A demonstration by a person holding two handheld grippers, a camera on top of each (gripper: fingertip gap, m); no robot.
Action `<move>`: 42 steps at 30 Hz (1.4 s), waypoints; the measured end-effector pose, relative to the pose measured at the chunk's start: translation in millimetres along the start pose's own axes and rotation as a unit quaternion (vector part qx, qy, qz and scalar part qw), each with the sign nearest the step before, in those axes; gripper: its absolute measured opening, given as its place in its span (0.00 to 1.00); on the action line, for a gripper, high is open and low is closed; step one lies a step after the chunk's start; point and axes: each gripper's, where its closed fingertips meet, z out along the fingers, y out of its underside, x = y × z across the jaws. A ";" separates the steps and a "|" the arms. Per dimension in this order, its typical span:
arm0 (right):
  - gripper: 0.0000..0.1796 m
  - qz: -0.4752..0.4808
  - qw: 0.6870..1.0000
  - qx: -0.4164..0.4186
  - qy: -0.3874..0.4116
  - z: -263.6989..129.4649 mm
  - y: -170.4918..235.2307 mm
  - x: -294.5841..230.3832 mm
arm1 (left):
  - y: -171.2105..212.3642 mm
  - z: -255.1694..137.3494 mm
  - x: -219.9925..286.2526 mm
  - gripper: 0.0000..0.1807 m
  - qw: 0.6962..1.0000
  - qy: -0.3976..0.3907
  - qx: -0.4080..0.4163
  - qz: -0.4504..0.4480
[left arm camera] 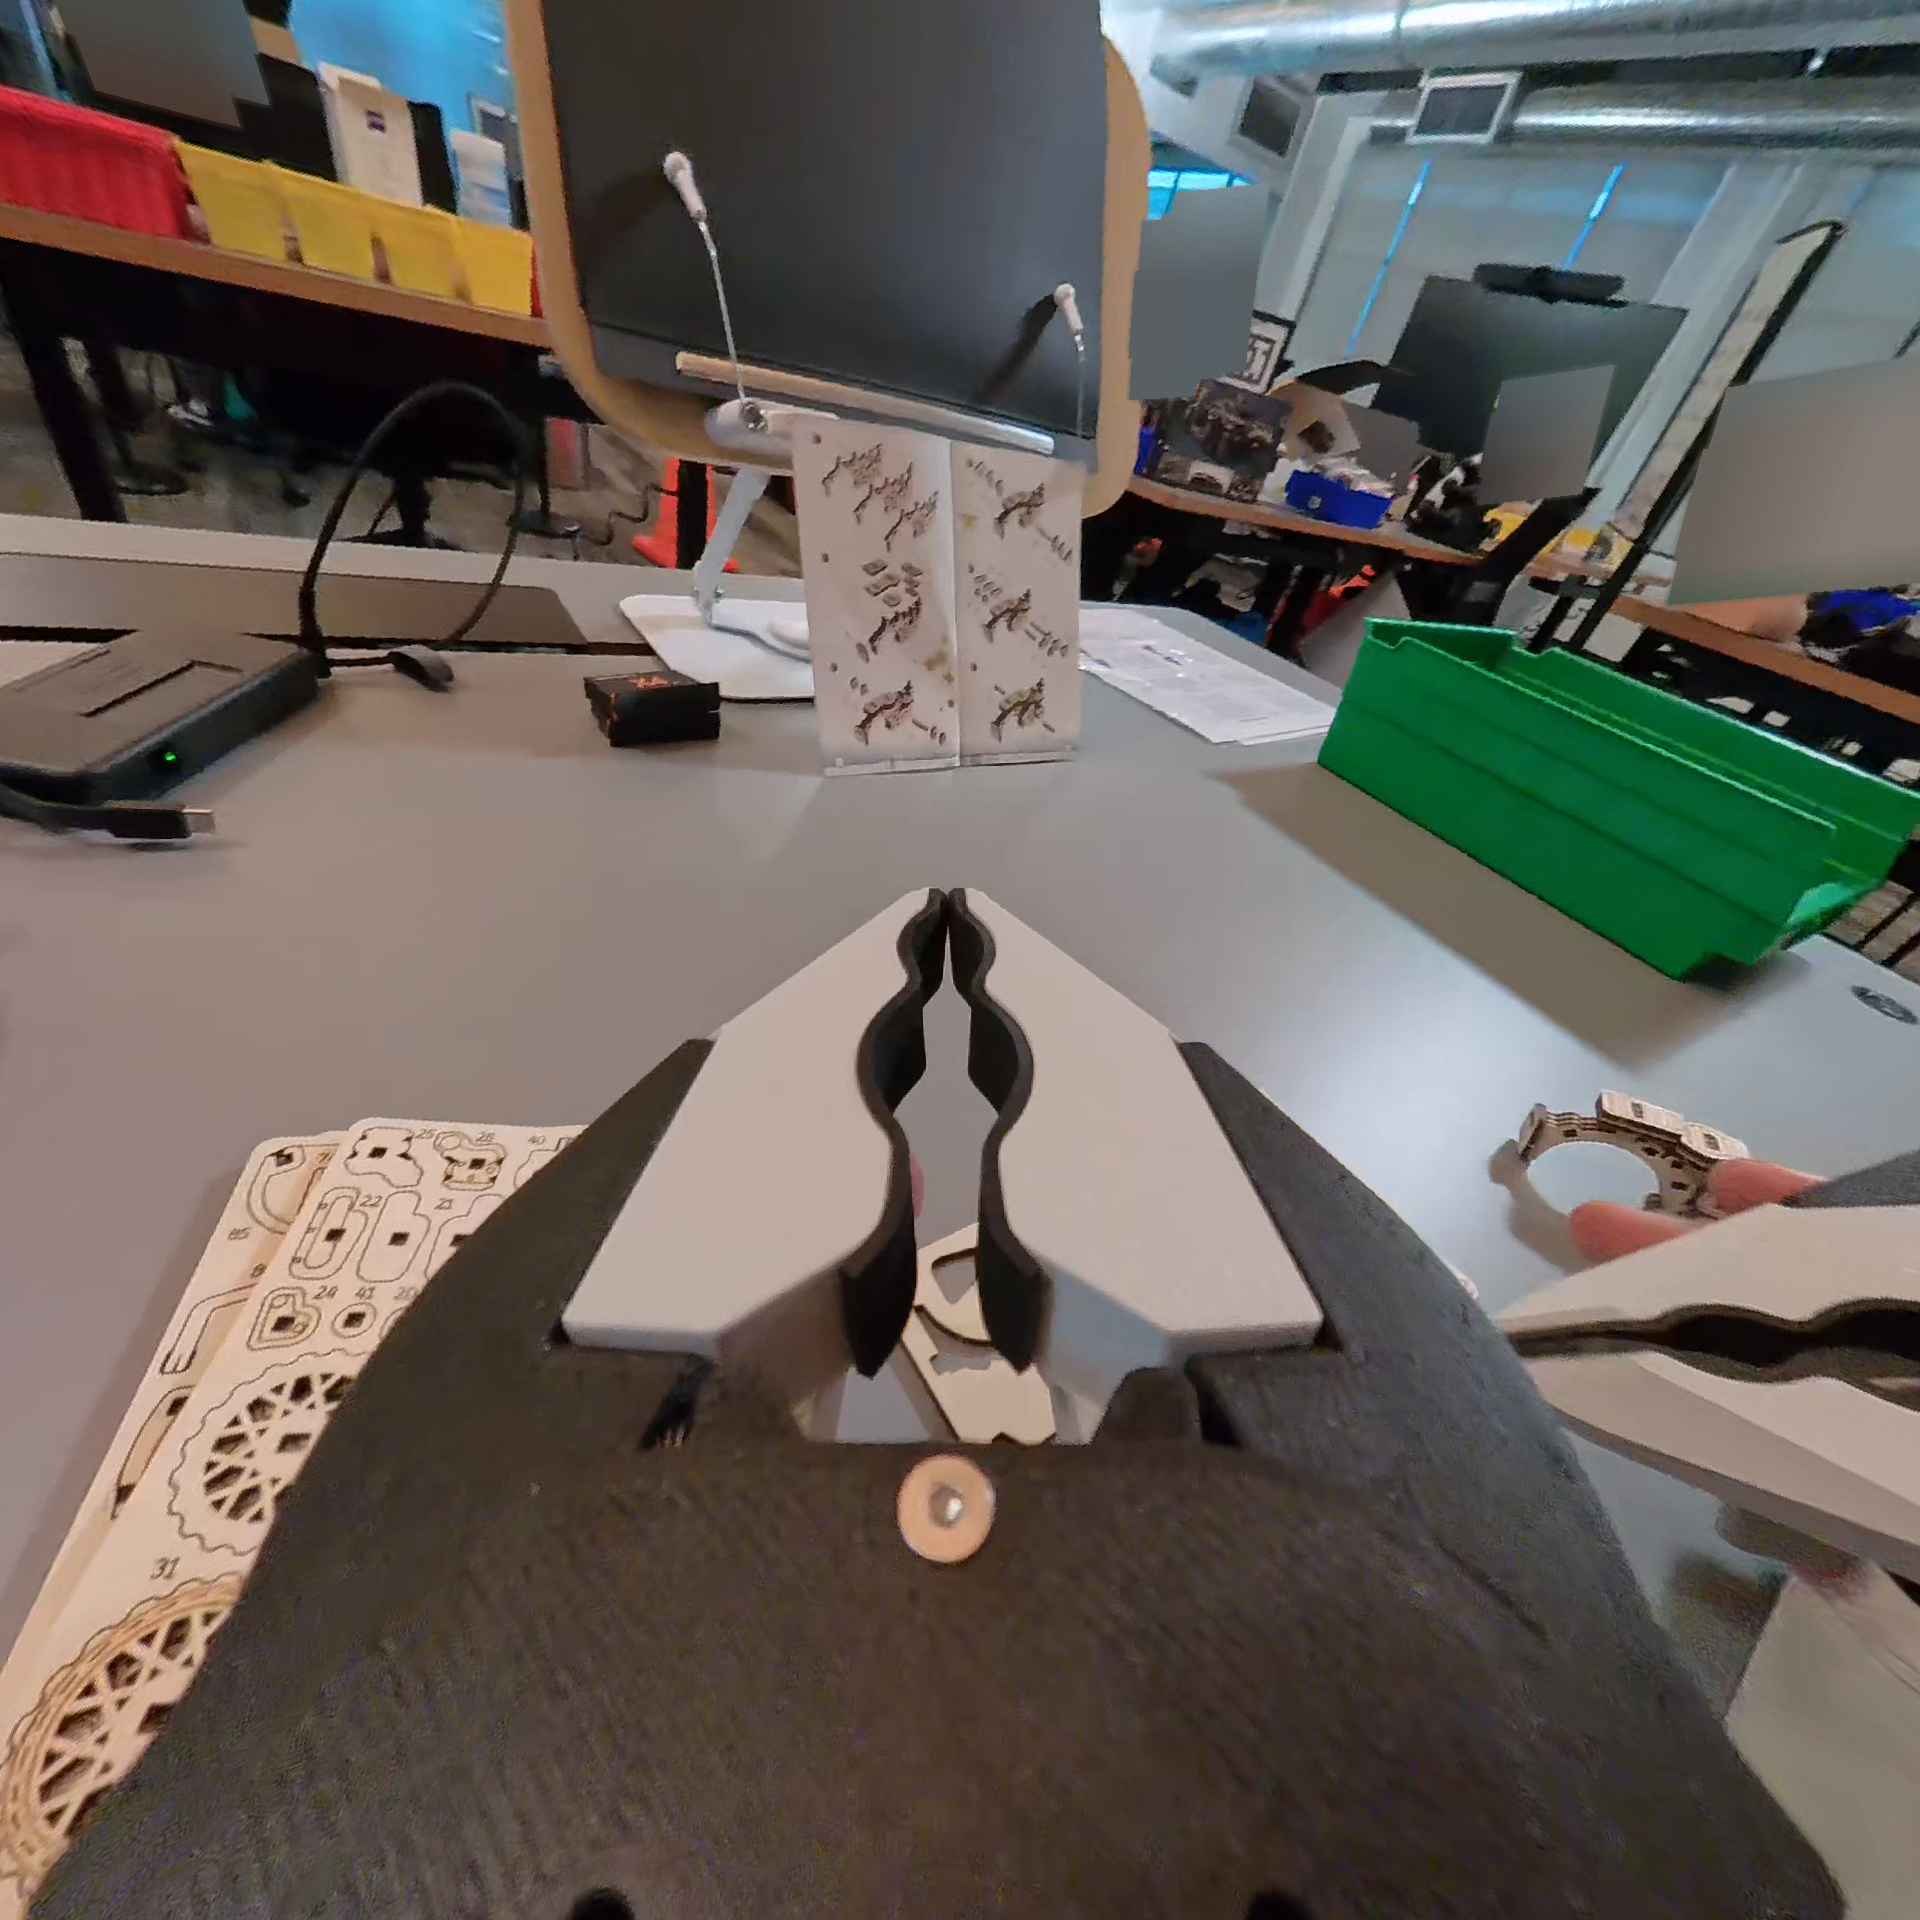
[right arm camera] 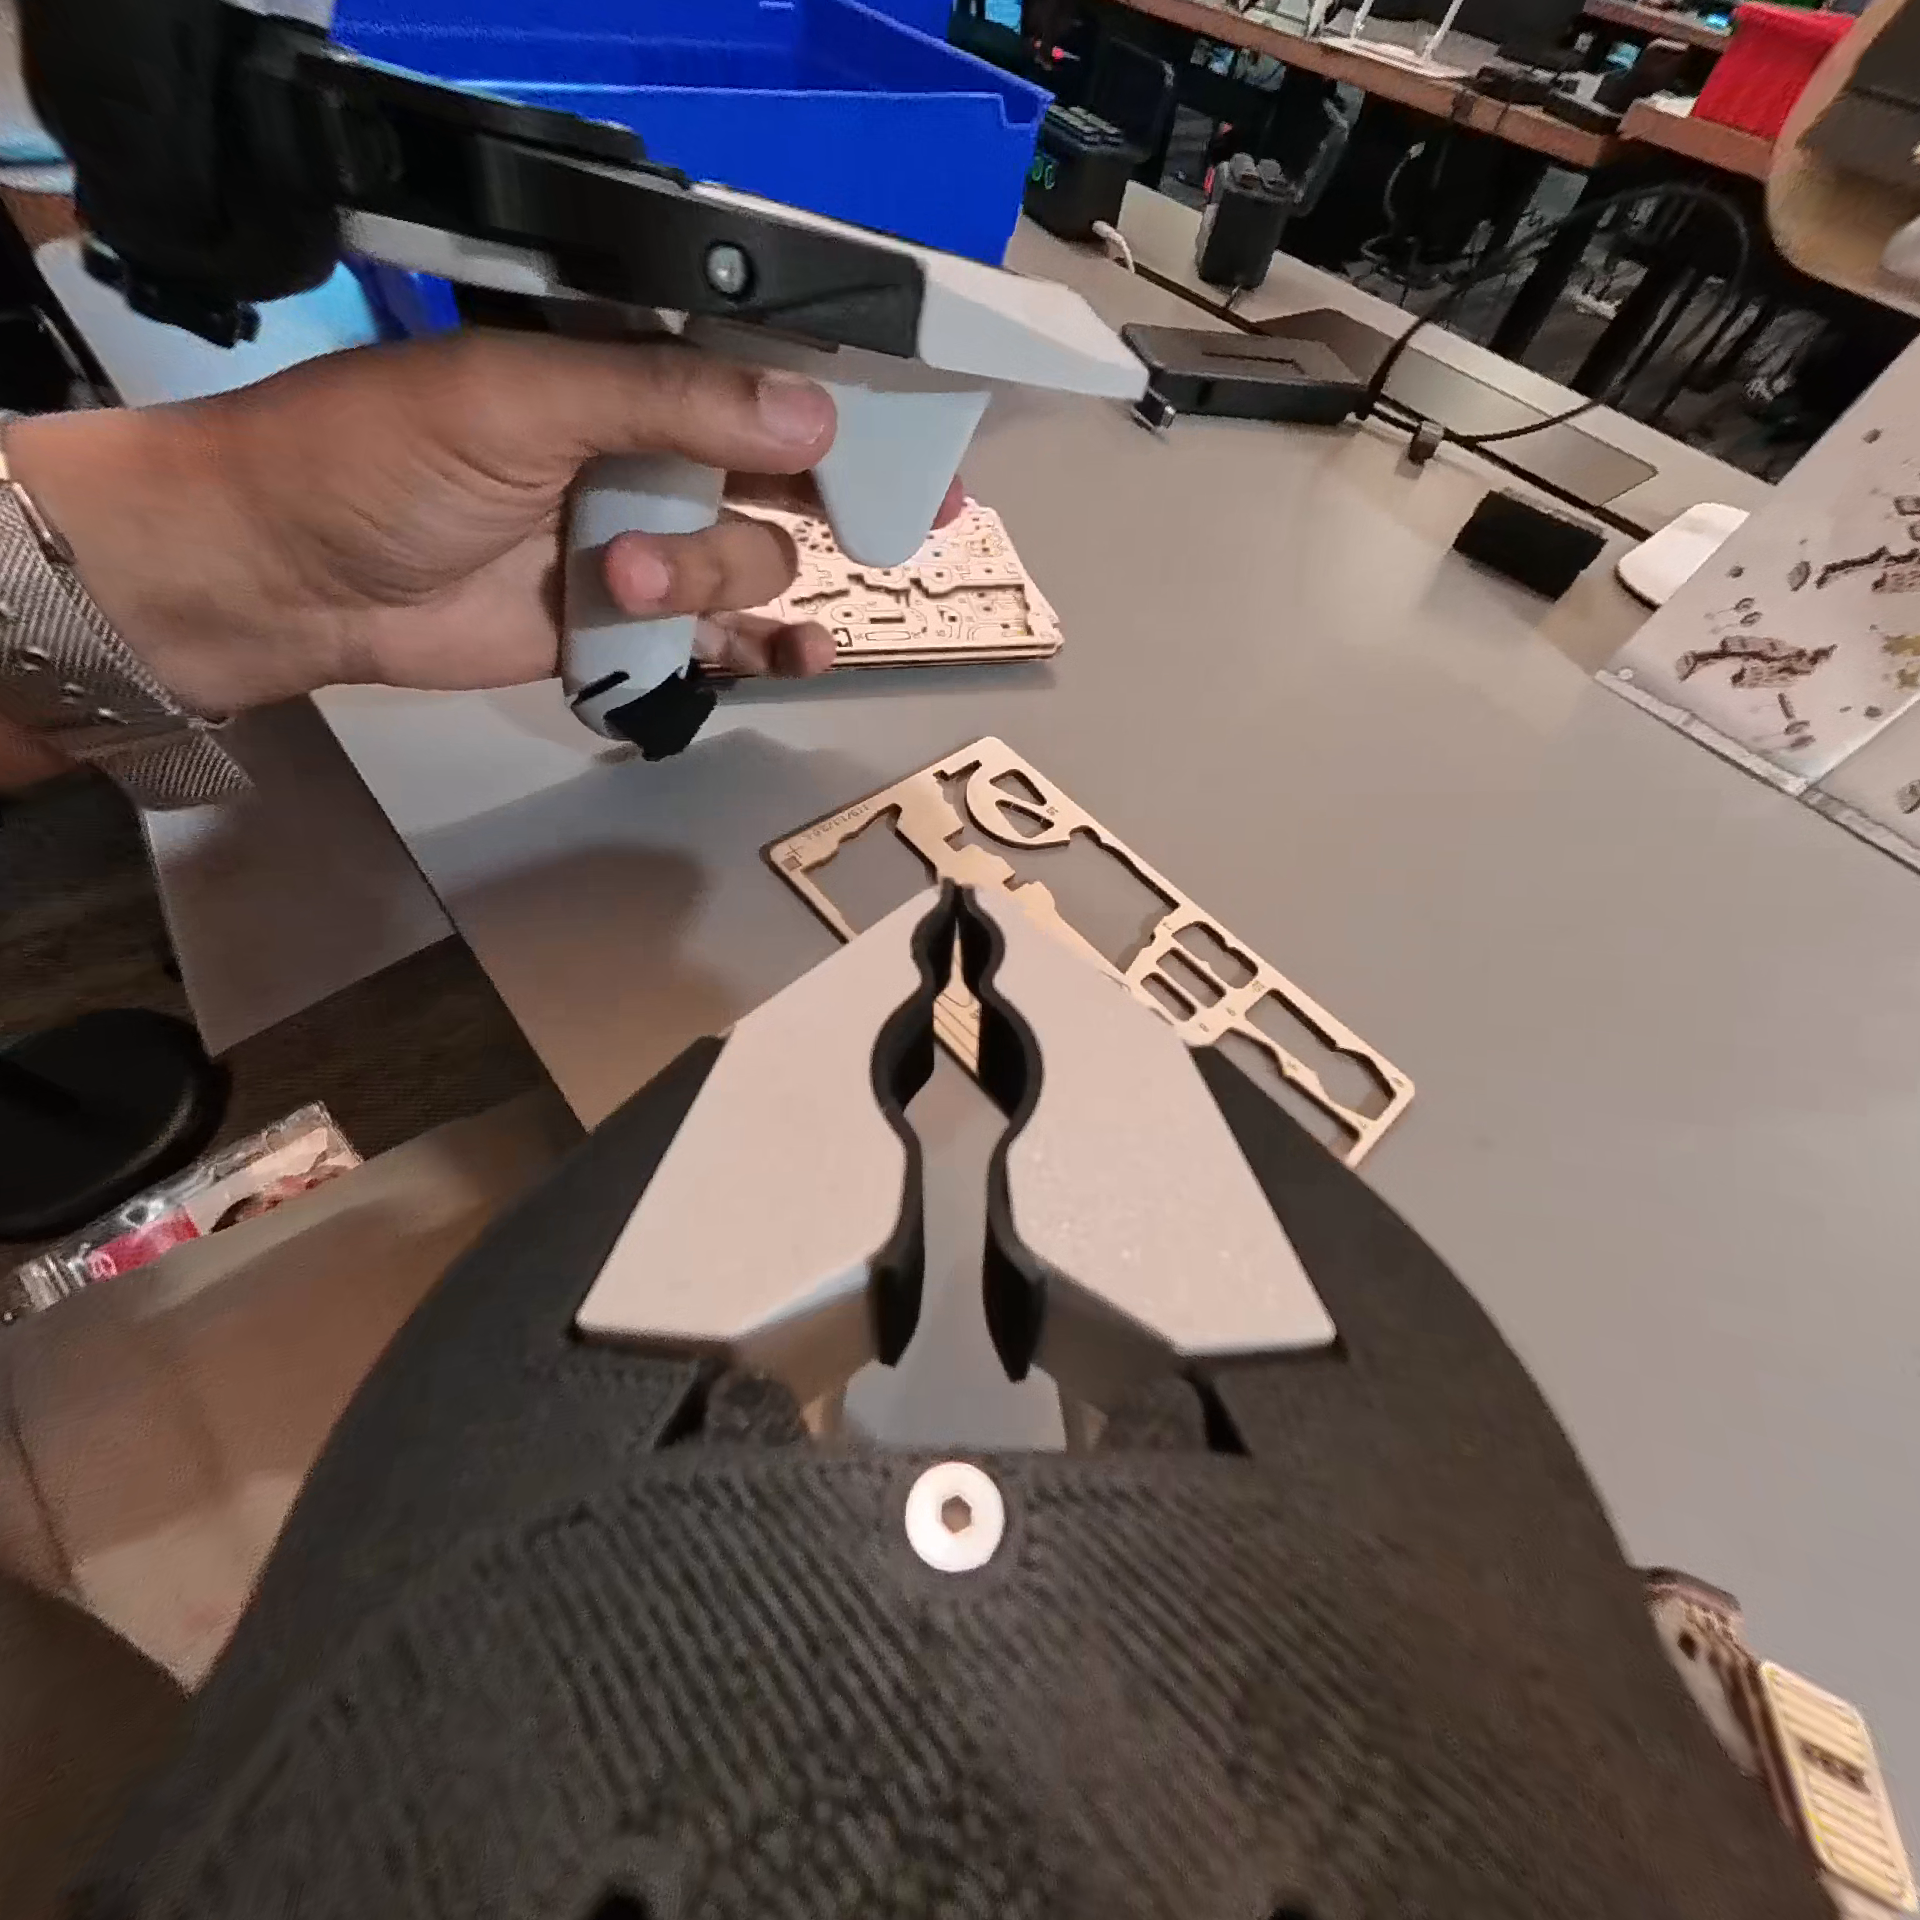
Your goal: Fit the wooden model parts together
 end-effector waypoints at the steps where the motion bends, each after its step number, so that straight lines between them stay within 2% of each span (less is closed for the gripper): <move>1: 0.00 0.009 1.000 0.000 0.001 0.2 1.2 2.6 | -1.4 0.1 2.0 0.00 1.000 0.005 0.003 -0.002; 4: 0.00 0.011 0.999 -0.017 0.028 1.0 10.1 17.6 | -5.1 -0.2 11.6 0.00 0.999 0.029 0.006 -0.012; 8: 0.00 -0.006 0.998 -0.032 0.060 -2.4 22.3 34.5 | -15.9 5.7 15.0 0.00 0.999 0.004 0.049 -0.007; 10: 0.00 0.001 0.997 -0.039 0.061 -4.5 30.0 38.2 | -6.5 18.8 20.8 0.00 1.000 0.009 0.021 -0.001; 16: 0.00 0.013 0.997 -0.044 0.068 -11.0 37.1 47.1 | 9.2 35.9 49.6 0.00 0.996 0.079 0.000 0.042; 20: 0.00 -0.001 0.996 -0.051 0.068 -12.8 41.6 45.8 | 19.4 40.6 60.8 0.00 0.991 0.126 -0.022 0.033; 23: 0.00 0.005 0.997 -0.047 0.058 -15.3 42.3 42.1 | 20.6 45.3 65.1 0.00 0.989 0.142 -0.025 0.022; 27: 0.06 0.027 0.998 -0.054 0.032 -16.7 46.3 39.3 | 24.2 46.7 73.7 0.00 0.985 0.162 -0.036 0.035; 30: 0.08 0.067 0.995 -0.077 0.015 -16.7 59.8 39.8 | 21.5 46.9 78.6 0.00 0.983 0.178 -0.037 0.029; 33: 0.10 0.105 0.992 -0.067 -0.002 -18.2 58.2 41.3 | 24.3 49.5 77.5 0.00 0.982 0.185 -0.046 0.011; 42: 0.10 0.127 0.988 -0.075 -0.035 -14.4 59.4 36.3 | 26.4 45.8 66.3 0.00 0.984 0.166 -0.051 0.022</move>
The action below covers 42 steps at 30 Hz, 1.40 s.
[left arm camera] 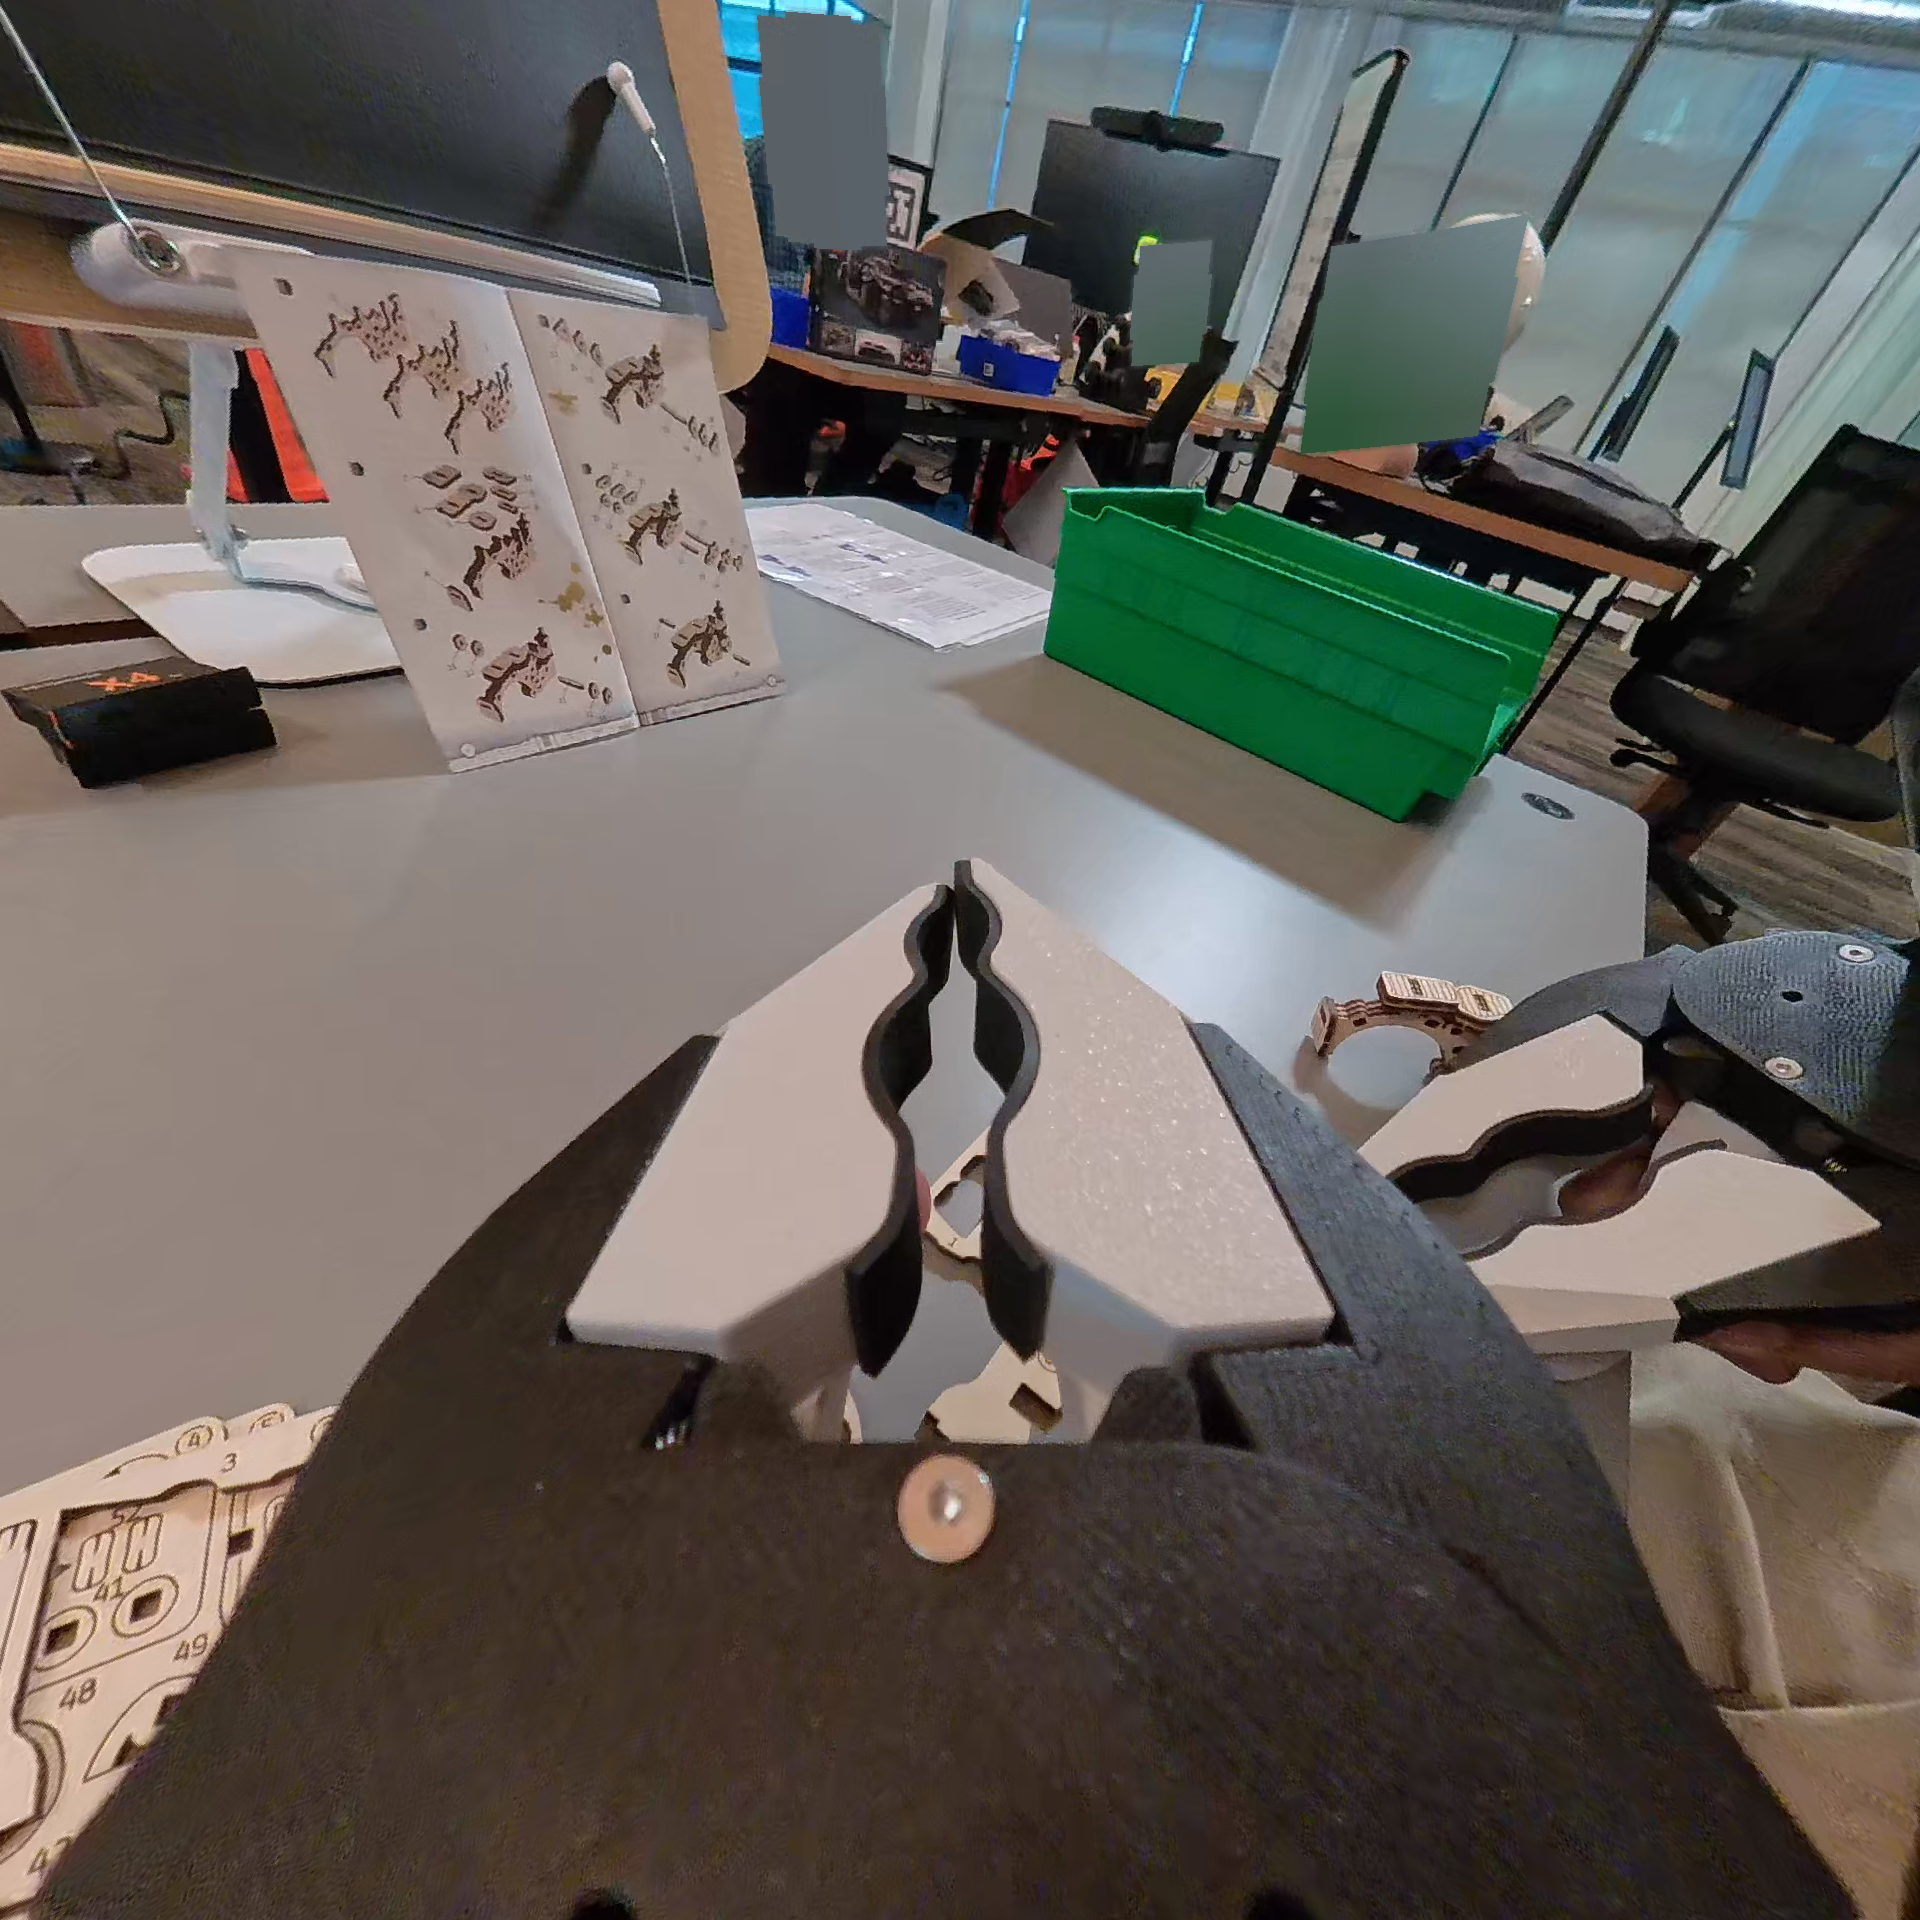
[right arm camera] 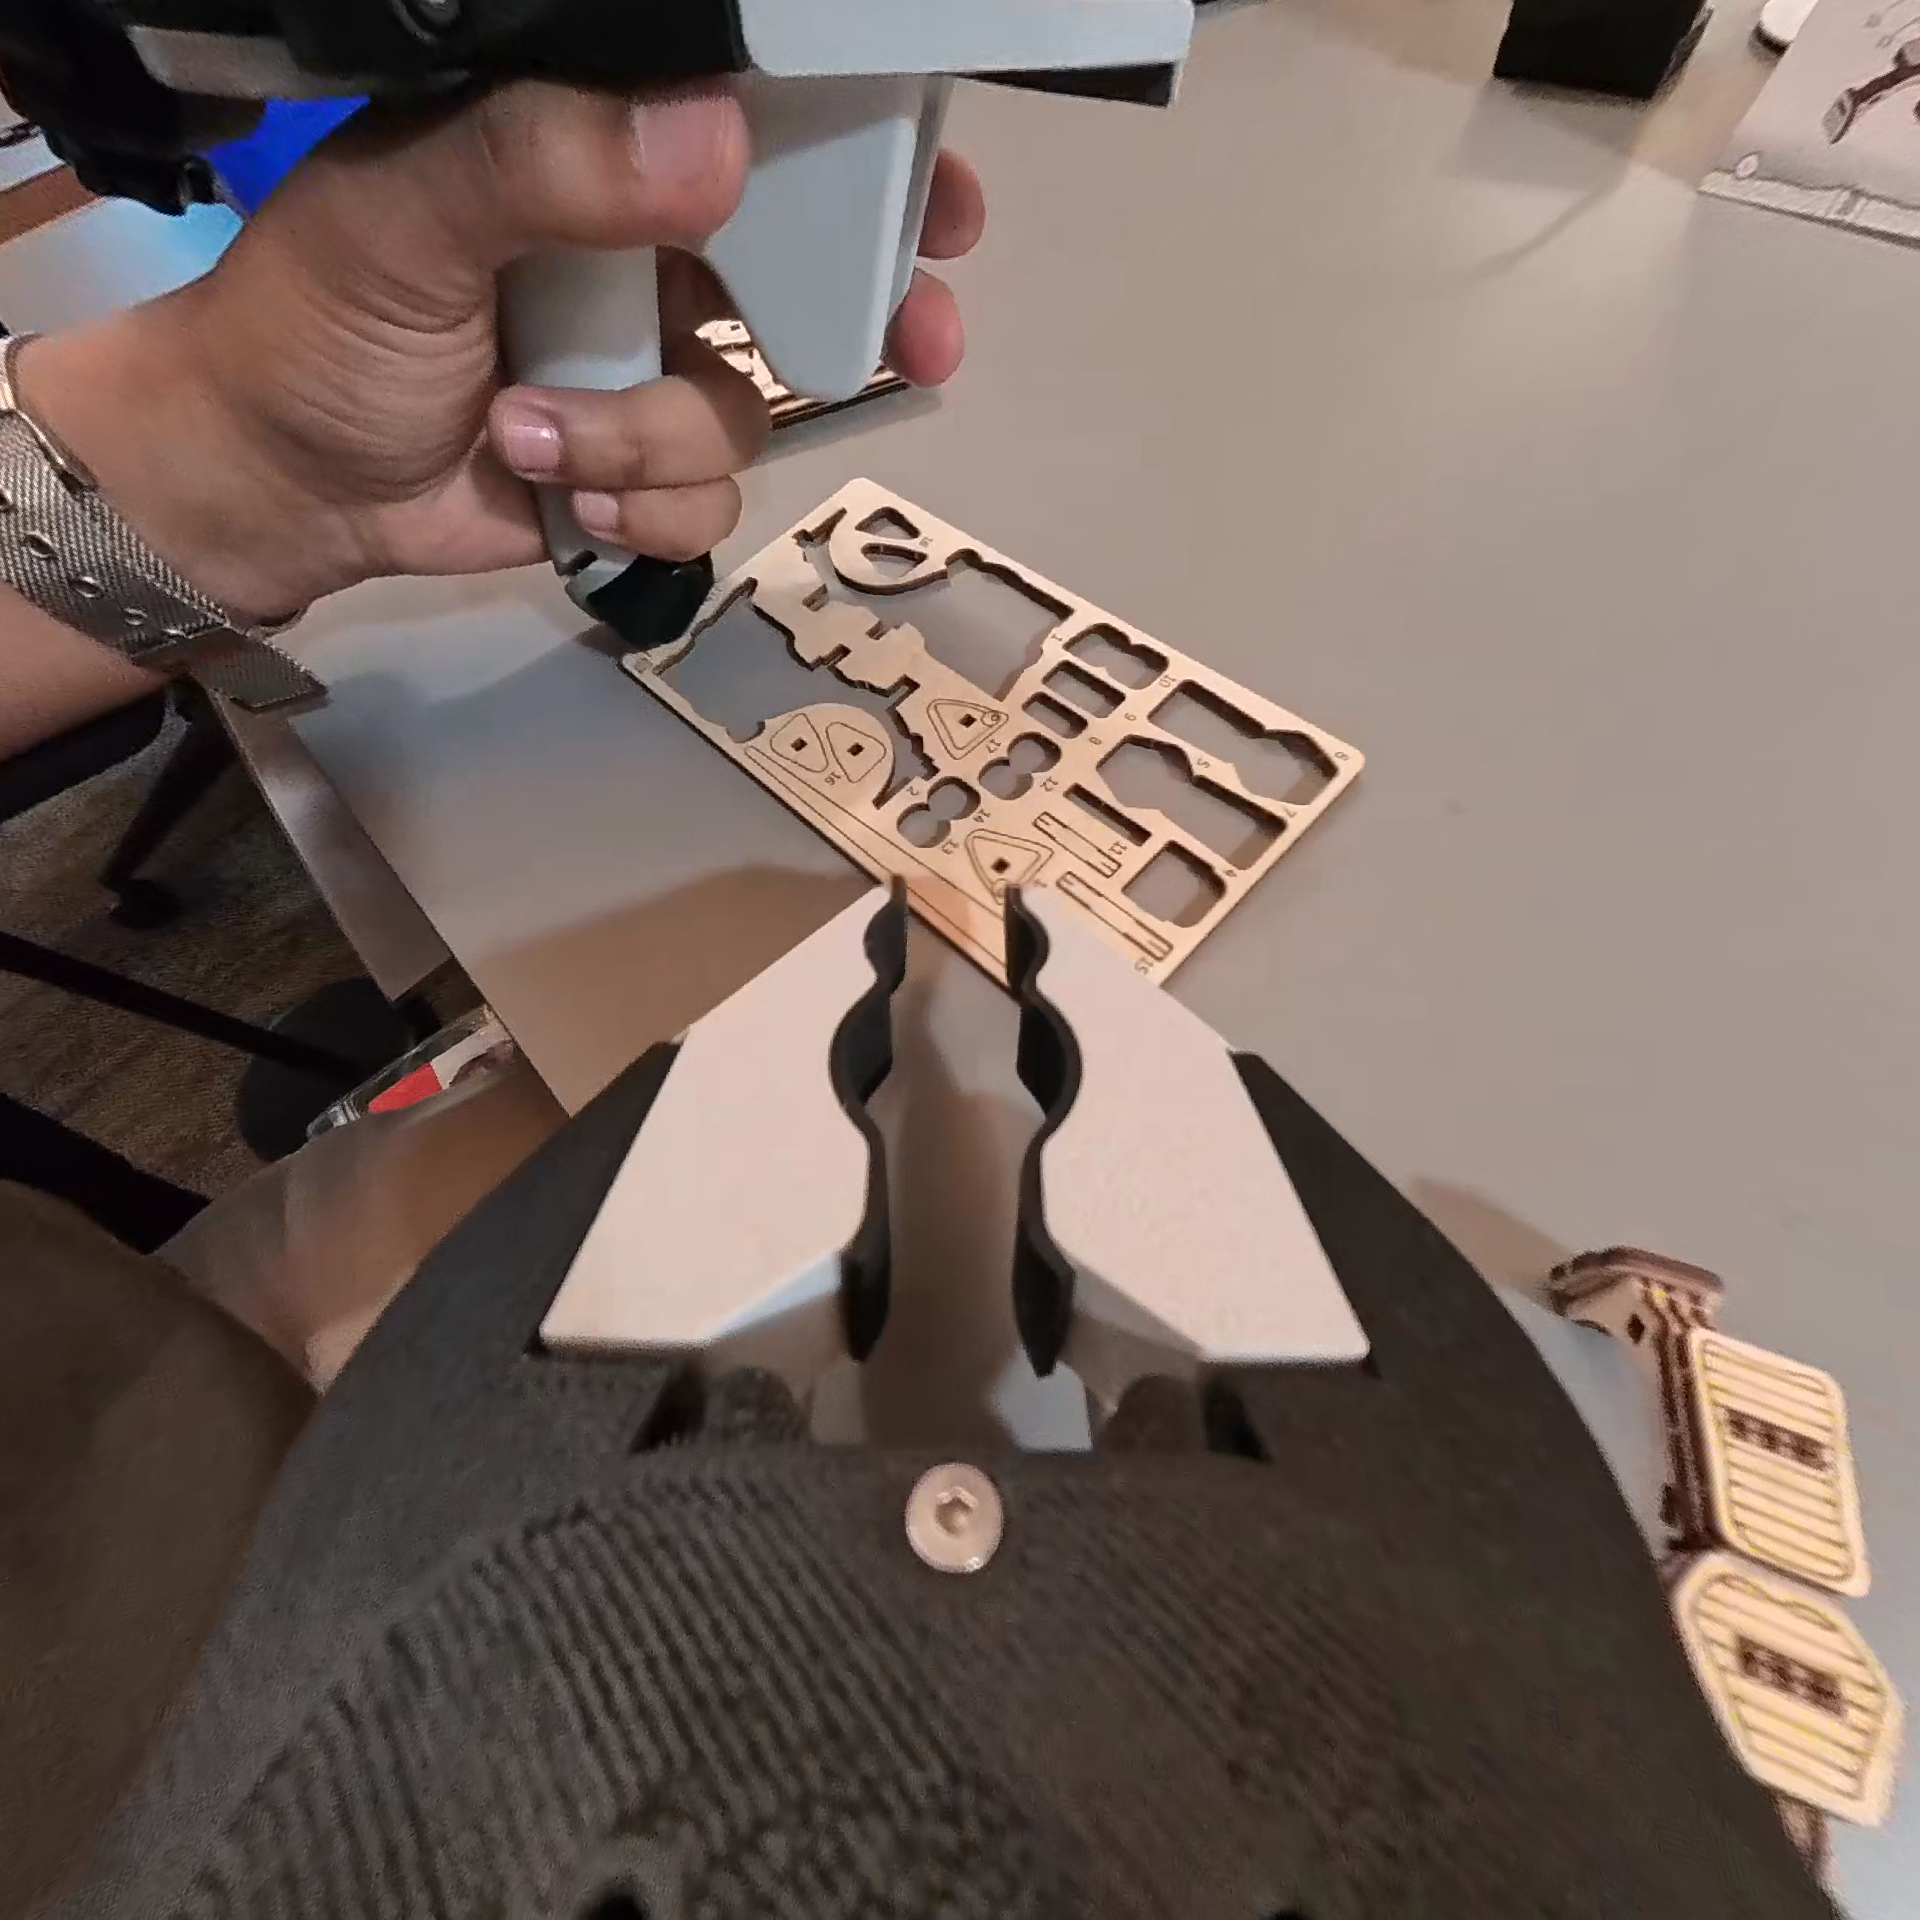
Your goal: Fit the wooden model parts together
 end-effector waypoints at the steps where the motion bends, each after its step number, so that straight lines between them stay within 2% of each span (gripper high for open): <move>1: 0.10 -0.002 1.000 -0.001 -0.001 0.4 0.2 -1.0 | -0.5 -0.8 -0.4 0.00 1.000 -0.002 0.002 0.001; 8: 0.09 -0.009 1.000 -0.010 -0.014 3.9 1.2 -7.6 | -4.9 -8.3 -5.5 0.00 1.000 -0.017 0.013 0.014; 11: 0.09 -0.010 1.000 -0.011 -0.016 3.8 1.4 -8.2 | -17.7 -24.7 -27.4 0.00 0.997 -0.065 0.017 0.024; 15: 0.09 0.002 1.000 0.001 -0.016 1.2 -2.1 -6.0 | -33.3 -46.0 -52.6 0.00 0.990 -0.080 0.075 -0.089; 18: 0.10 0.006 1.000 0.001 -0.016 1.5 -2.7 -4.6 | -35.2 -54.2 -61.3 0.00 0.984 -0.086 0.096 -0.119; 31: 0.10 -0.009 0.997 -0.016 -0.069 16.5 -5.3 -33.1 | -20.0 -75.0 -67.1 0.00 0.985 -0.125 0.073 -0.091; 42: 0.09 0.019 0.995 -0.036 -0.087 16.9 -0.6 -32.1 | -10.5 -57.8 -53.6 0.01 0.991 -0.115 0.044 -0.050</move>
